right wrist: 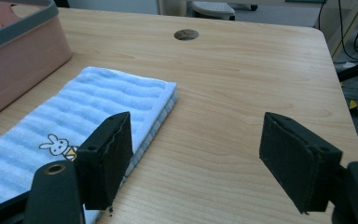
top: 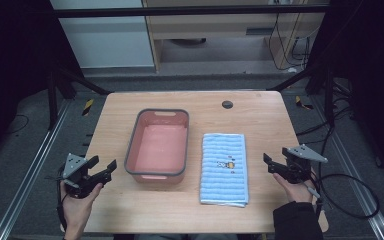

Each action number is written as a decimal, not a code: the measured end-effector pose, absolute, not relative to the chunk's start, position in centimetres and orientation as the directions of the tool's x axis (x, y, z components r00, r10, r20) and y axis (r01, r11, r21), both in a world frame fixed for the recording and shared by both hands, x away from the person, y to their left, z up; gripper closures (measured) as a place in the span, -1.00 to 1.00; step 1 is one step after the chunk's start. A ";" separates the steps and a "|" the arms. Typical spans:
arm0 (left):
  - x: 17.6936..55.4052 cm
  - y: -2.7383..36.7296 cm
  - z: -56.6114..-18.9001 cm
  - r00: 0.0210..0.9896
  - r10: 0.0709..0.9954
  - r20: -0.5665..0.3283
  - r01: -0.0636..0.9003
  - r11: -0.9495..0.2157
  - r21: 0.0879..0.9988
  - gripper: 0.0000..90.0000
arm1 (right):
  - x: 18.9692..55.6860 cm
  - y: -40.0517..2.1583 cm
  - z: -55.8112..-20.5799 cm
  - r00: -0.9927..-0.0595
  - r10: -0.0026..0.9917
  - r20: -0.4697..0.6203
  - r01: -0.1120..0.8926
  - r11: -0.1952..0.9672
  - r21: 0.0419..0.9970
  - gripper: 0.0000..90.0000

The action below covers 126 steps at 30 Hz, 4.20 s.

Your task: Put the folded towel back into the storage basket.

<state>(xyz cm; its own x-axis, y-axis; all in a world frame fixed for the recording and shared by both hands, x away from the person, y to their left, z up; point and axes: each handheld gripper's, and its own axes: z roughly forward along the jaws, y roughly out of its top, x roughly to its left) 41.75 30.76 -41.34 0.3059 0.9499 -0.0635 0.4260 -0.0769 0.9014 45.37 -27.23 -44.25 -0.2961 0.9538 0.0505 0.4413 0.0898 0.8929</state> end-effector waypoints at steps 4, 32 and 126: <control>41.6 30.1 -40.9 0.321 0.945 -0.057 0.414 -0.085 0.906 -0.35 | 45.4 -27.0 -43.8 -0.307 0.950 0.052 0.435 0.091 0.896 -0.43; 41.9 24.0 -38.3 0.410 0.911 -0.039 0.333 -0.110 0.936 -0.38 | 46.9 -25.3 -38.0 -0.357 0.931 0.069 0.366 0.072 0.928 -0.44; 42.0 6.6 -45.3 0.668 0.744 -0.027 0.391 -0.321 0.863 0.01 | 54.1 -22.3 -43.1 -0.372 0.927 0.052 0.446 0.129 0.886 0.02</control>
<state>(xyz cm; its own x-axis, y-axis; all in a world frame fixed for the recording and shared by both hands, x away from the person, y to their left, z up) 42.02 6.62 -45.33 0.6680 0.7437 -0.0265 0.3911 -0.3205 0.8627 54.12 -22.31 -43.13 -0.3724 0.9266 0.0523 0.4459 0.1292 0.8857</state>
